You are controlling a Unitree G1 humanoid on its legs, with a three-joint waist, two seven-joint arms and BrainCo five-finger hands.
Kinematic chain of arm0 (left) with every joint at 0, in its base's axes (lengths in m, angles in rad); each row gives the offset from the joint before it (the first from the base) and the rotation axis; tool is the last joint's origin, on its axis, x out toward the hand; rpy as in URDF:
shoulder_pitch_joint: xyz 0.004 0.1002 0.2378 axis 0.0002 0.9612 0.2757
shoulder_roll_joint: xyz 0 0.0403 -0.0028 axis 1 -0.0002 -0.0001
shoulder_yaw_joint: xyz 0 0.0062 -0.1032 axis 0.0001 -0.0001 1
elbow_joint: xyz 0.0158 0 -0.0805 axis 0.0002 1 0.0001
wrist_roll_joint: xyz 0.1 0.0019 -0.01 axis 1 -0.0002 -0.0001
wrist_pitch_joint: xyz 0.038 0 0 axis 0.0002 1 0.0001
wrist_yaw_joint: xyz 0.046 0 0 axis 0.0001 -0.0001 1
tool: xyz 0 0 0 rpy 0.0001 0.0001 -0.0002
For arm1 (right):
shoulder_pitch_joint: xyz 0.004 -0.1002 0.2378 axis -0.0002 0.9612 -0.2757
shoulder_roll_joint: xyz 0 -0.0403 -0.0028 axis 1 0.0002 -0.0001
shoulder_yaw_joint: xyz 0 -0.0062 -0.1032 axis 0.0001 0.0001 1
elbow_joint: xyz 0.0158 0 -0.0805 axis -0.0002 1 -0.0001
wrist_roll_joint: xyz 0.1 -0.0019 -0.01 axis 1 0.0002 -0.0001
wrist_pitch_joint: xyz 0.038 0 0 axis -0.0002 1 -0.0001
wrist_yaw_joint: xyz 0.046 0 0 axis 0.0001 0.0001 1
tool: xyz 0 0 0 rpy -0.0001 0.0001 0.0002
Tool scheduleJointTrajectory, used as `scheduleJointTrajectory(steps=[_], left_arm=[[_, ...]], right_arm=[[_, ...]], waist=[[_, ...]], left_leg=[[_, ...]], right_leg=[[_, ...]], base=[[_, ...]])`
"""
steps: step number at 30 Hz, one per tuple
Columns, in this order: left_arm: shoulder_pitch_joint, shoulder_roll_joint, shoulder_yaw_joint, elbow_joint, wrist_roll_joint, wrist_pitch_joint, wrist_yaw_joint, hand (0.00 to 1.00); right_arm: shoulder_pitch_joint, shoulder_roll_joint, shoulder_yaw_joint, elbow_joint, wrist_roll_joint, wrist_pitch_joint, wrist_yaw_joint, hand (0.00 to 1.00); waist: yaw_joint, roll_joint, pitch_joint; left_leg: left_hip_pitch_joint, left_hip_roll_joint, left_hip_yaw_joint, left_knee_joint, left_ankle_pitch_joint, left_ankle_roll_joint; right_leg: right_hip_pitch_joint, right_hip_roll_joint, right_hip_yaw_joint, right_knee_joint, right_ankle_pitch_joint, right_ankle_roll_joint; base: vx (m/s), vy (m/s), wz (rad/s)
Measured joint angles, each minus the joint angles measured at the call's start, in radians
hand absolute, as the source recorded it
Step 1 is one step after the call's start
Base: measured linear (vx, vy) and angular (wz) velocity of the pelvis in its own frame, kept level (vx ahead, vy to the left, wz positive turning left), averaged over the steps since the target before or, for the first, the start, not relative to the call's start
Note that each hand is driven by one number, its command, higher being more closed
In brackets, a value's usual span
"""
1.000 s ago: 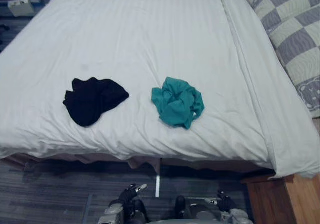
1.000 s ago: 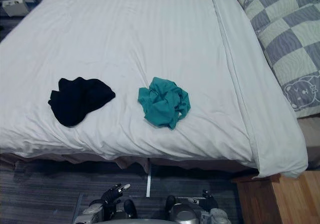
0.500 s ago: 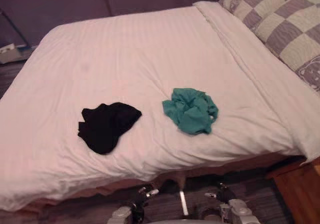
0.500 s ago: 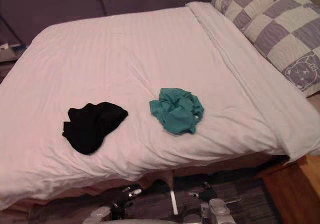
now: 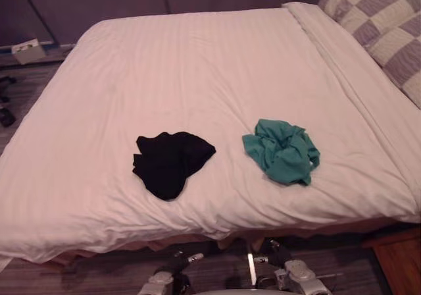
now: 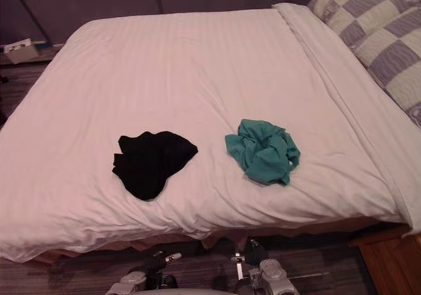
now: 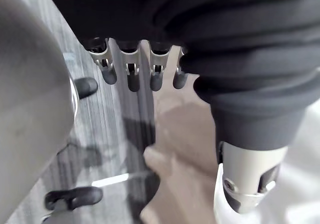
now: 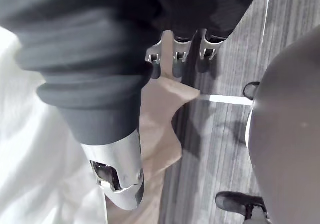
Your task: Tidy the bed and pick cloth on bed and put in laundry
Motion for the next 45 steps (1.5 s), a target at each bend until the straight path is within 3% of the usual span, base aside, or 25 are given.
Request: scheduleJointTrajectory(steps=[2,5,10,12,14,15,17,18,20,21,26,31,32,33,34,38,41,45], left_arm=[[0.017,0.006,0.084,0.008,-0.009,0.023,0.050,0.00],[0.076,0.029,0.262,0.010,-0.006,0.042,0.113,0.00],[0.154,0.108,0.551,0.016,0.072,0.022,0.146,0.00],[0.169,0.192,0.673,0.010,0.139,-0.017,0.158,0.00],[0.168,0.258,0.717,-0.006,0.161,-0.053,0.158,0.00],[0.166,0.326,0.735,-0.030,0.171,-0.095,0.159,0.00],[0.145,0.386,0.729,-0.059,0.181,-0.144,0.159,0.00],[0.117,0.428,0.694,-0.107,0.223,-0.178,0.162,0.00],[0.076,0.464,0.633,-0.164,0.269,-0.205,0.167,0.00],[0.037,0.488,0.562,-0.218,0.308,-0.221,0.176,0.00],[-0.095,0.520,0.331,-0.472,0.385,-0.233,0.181,0.00],[-0.215,0.545,0.174,-0.686,0.409,-0.170,0.107,0.00],[-0.240,0.544,0.144,-0.711,0.409,-0.156,0.082,0.00],[-0.260,0.547,0.132,-0.738,0.419,-0.147,0.047,0.00],[-0.276,0.546,0.127,-0.738,0.429,-0.143,0.038,0.00],[-0.413,0.523,0.002,-0.730,0.450,-0.092,-0.040,0.00],[-0.518,0.512,-0.055,-0.697,0.450,-0.056,-0.066,0.00],[-0.588,0.486,-0.087,-0.598,0.451,0.046,-0.086,0.00]], right_arm=[[0.001,0.002,-0.067,0.028,0.018,0.024,-0.040,0.00],[0.015,0.001,-0.275,0.063,0.079,0.059,-0.116,0.00],[0.095,-0.063,-0.580,0.081,0.149,0.069,-0.233,0.00],[0.103,-0.159,-0.710,0.078,0.160,0.073,-0.273,0.00],[0.103,-0.216,-0.760,0.068,0.157,0.057,-0.295,0.00],[0.102,-0.258,-0.773,0.018,0.142,0.038,-0.320,0.00],[0.100,-0.289,-0.757,-0.043,0.087,0.014,-0.350,0.00],[0.088,-0.318,-0.721,-0.103,0.007,0.019,-0.386,0.00],[0.077,-0.343,-0.666,-0.178,-0.071,0.029,-0.415,0.00],[0.062,-0.362,-0.611,-0.239,-0.152,0.059,-0.430,0.00],[-0.036,-0.397,-0.464,-0.354,-0.332,0.126,-0.445,0.00],[-0.114,-0.448,-0.337,-0.412,-0.414,0.130,-0.412,0.00],[-0.119,-0.453,-0.318,-0.436,-0.414,0.128,-0.399,0.00],[-0.136,-0.453,-0.290,-0.478,-0.414,0.127,-0.393,0.00],[-0.143,-0.454,-0.284,-0.498,-0.415,0.126,-0.387,0.00],[-0.276,-0.458,-0.221,-0.514,-0.422,0.140,-0.352,0.00],[-0.378,-0.456,-0.180,-0.524,-0.420,0.147,-0.334,0.00],[-0.449,-0.456,-0.174,-0.586,-0.409,0.150,-0.334,0.00]], waist=[[0.000,-0.001,0.000],[0.004,-0.005,-0.001],[0.026,-0.010,-0.009],[0.023,-0.002,-0.014],[0.025,-0.002,-0.016],[0.025,0.001,-0.018],[0.025,0.006,-0.022],[0.025,0.012,-0.026],[0.024,0.018,-0.030],[0.023,0.020,-0.030],[0.013,0.009,-0.032],[-0.014,0.012,-0.032],[-0.021,0.021,-0.028],[-0.027,0.019,-0.029],[-0.029,0.011,-0.030],[-0.034,0.035,0.009],[-0.034,0.038,0.060],[-0.036,0.034,0.136]], left_leg=[[0.000,-0.002,-0.008,-0.009,0.005,-0.005],[0.005,-0.005,-0.017,-0.010,0.005,-0.005],[0.030,-0.013,-0.026,-0.021,0.016,-0.003],[0.037,-0.017,-0.028,-0.073,0.052,0.000],[0.033,-0.017,-0.025,-0.076,0.055,0.002],[0.024,-0.018,-0.023,-0.081,0.051,0.007],[0.018,-0.020,-0.022,-0.081,0.049,0.007],[0.006,-0.023,-0.014,-0.081,0.045,0.003],[-0.007,-0.024,0.002,-0.081,0.045,0.003],[-0.020,-0.027,0.015,-0.081,0.045,0.003],[-0.019,-0.045,0.026,-0.074,0.059,0.003],[0.012,-0.036,0.049,-0.071,0.061,0.002],[0.017,-0.016,0.049,-0.056,0.061,0.002],[0.016,-0.012,0.053,-0.050,0.061,0.001],[0.013,-0.019,0.055,-0.050,0.060,0.000],[-0.022,-0.005,0.085,-0.048,0.060,0.000],[-0.058,0.000,0.109,-0.040,0.061,0.001],[-0.092,-0.012,0.127,-0.036,0.061,0.001]], right_leg=[[0.004,-0.001,-0.011,0.000,0.000,0.000],[0.019,-0.003,-0.019,-0.003,0.000,-0.001],[0.047,-0.011,-0.025,0.006,-0.022,-0.001],[0.042,-0.012,-0.036,0.008,-0.026,-0.003],[0.027,-0.012,-0.037,0.010,-0.029,-0.008],[0.027,-0.012,-0.035,0.010,-0.028,-0.008],[0.025,-0.012,-0.030,0.005,-0.029,-0.007],[0.011,-0.011,-0.012,0.003,-0.030,-0.005],[-0.010,-0.011,0.003,0.002,-0.030,-0.006],[-0.025,-0.011,0.021,0.002,-0.027,-0.009],[-0.026,-0.023,0.051,-0.006,0.000,0.007],[-0.030,-0.015,0.070,0.056,0.007,0.002],[-0.070,-0.005,0.079,0.126,0.001,-0.009],[-0.080,0.010,0.100,0.079,0.014,-0.026],[-0.072,0.006,0.097,0.058,0.013,-0.036],[-0.103,0.024,0.108,0.033,0.019,-0.041],[-0.153,0.031,0.132,0.036,0.043,-0.043],[-0.191,0.021,0.155,0.009,0.088,-0.035]], base=[[0.06,-0.025,0.19],[0.03,-0.008,0.14],[-0.01,-0.020,0.13],[-0.07,-0.009,0.22],[-0.11,0.009,0.05],[-0.16,0.013,-0.01],[-0.12,0.021,0.04],[-0.07,0.035,0.04],[-0.02,0.035,0.03],[0.02,0.037,-0.06],[0.09,0.033,-0.08],[0.15,-0.008,-0.07],[0.08,-0.066,-0.18],[0.07,-0.063,-0.17],[0.06,-0.073,-0.16],[0.00,-0.057,-0.16],[-0.07,-0.014,-0.23],[-0.06,0.036,-0.17]])
